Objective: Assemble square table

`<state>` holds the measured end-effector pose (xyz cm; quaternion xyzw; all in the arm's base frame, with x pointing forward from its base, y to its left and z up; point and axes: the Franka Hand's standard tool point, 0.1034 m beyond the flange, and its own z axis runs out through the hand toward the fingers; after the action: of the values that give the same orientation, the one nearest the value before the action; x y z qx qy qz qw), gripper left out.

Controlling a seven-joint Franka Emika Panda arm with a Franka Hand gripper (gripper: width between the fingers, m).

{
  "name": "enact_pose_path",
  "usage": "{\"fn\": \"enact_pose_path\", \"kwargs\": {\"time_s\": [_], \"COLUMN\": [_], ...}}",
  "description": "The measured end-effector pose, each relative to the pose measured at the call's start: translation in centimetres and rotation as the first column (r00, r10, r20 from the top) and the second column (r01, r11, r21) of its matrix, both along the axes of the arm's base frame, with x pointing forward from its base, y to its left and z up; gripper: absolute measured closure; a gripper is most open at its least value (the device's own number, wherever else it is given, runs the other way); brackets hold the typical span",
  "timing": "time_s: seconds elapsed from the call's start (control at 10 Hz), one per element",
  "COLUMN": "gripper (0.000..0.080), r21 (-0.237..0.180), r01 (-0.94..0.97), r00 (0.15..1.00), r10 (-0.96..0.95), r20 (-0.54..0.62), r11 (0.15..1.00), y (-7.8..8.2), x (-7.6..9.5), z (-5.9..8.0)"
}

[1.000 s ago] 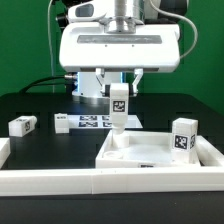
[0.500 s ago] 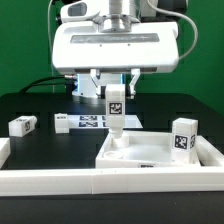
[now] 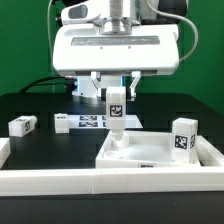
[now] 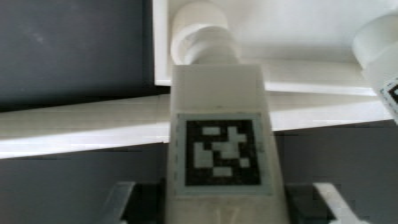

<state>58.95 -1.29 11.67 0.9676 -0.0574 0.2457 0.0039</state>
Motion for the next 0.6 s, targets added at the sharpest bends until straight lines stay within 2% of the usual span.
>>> {"fn": "enact_pose_path", "kwargs": {"time_s": [0.6], "gripper": [0.0509], "r21": [-0.015], "r01": [-0.006], "r00": [1.0], "r10": [0.006], "r20": [0.007], "r11": [1.0], "y": [0.0], "x": [0.6], "z": [-1.7]}}
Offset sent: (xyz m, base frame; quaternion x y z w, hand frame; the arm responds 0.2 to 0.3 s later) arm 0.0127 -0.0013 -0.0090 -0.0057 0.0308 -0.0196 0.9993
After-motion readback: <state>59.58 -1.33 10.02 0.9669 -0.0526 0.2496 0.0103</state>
